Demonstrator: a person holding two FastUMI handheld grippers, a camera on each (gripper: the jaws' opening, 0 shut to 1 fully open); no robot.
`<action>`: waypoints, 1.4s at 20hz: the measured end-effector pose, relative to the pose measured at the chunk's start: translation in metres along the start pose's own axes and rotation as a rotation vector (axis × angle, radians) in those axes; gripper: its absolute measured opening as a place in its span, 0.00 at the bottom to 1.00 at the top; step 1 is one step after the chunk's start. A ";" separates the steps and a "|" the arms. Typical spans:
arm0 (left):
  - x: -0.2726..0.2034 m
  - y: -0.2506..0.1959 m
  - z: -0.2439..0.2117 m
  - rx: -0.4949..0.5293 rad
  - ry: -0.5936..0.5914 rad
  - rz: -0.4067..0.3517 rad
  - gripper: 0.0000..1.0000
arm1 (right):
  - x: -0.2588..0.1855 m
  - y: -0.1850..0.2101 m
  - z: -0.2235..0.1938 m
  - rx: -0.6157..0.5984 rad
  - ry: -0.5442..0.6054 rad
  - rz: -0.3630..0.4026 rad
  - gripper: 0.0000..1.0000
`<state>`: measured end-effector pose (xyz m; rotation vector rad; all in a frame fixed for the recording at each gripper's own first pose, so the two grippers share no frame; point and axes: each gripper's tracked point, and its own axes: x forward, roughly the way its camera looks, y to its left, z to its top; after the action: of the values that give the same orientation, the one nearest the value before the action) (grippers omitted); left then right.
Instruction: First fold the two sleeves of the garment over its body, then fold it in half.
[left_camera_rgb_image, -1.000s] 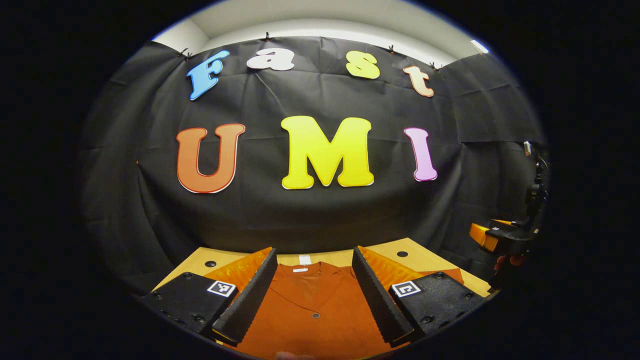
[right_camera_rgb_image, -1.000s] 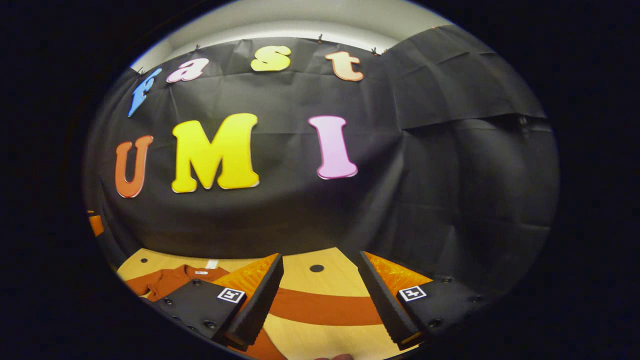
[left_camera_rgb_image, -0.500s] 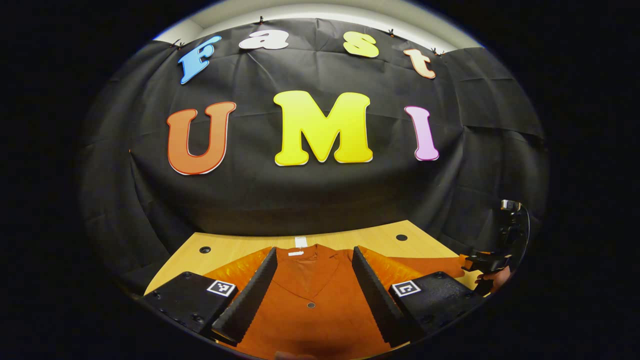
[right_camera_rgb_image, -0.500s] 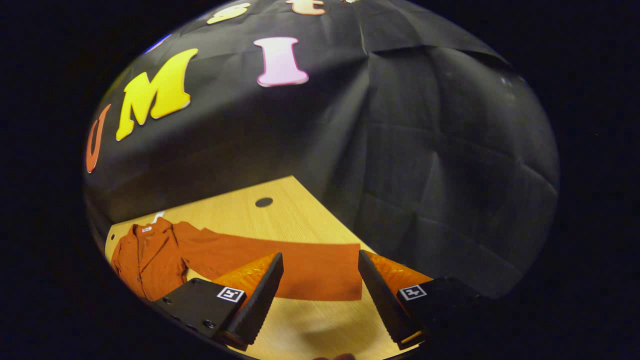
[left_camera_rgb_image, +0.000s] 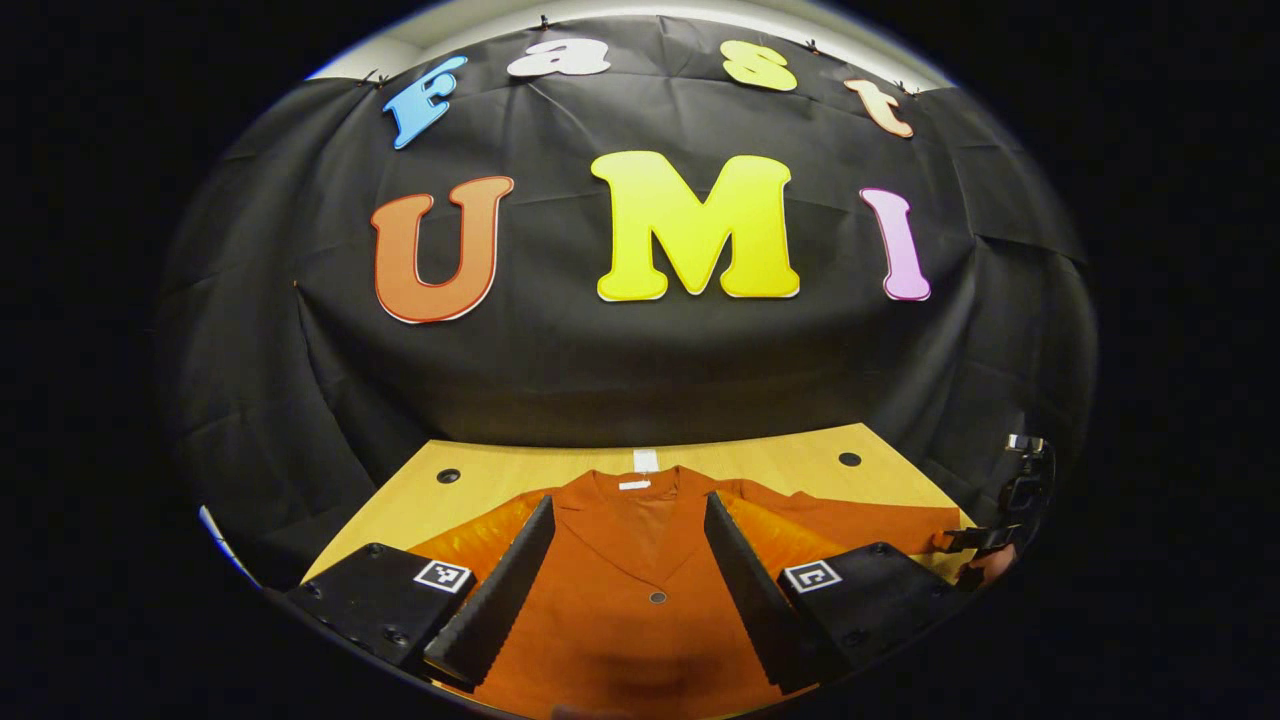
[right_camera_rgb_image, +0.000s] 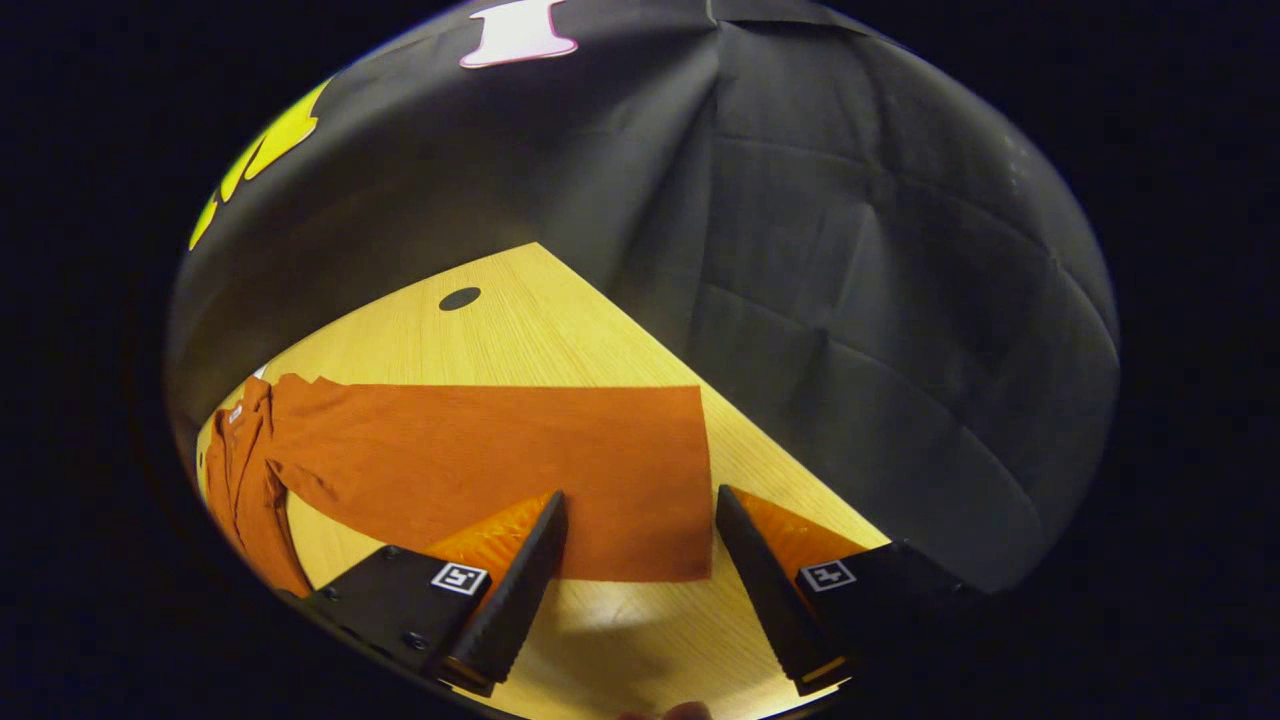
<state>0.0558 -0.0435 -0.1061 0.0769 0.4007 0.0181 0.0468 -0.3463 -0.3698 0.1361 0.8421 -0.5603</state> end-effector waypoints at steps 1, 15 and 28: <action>0.000 0.004 -0.002 -0.001 0.003 0.001 0.98 | -0.002 0.002 0.005 -0.006 -0.006 0.014 0.98; 0.001 0.065 -0.007 -0.016 -0.013 0.055 0.98 | -0.015 0.029 0.030 0.035 -0.062 0.021 0.01; -0.004 0.177 -0.035 -0.135 -0.064 0.170 0.98 | -0.178 0.248 0.235 -0.315 -0.514 0.313 0.00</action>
<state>0.0382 0.1353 -0.1229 -0.0221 0.3277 0.2101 0.2387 -0.1393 -0.1074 -0.1599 0.3859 -0.1473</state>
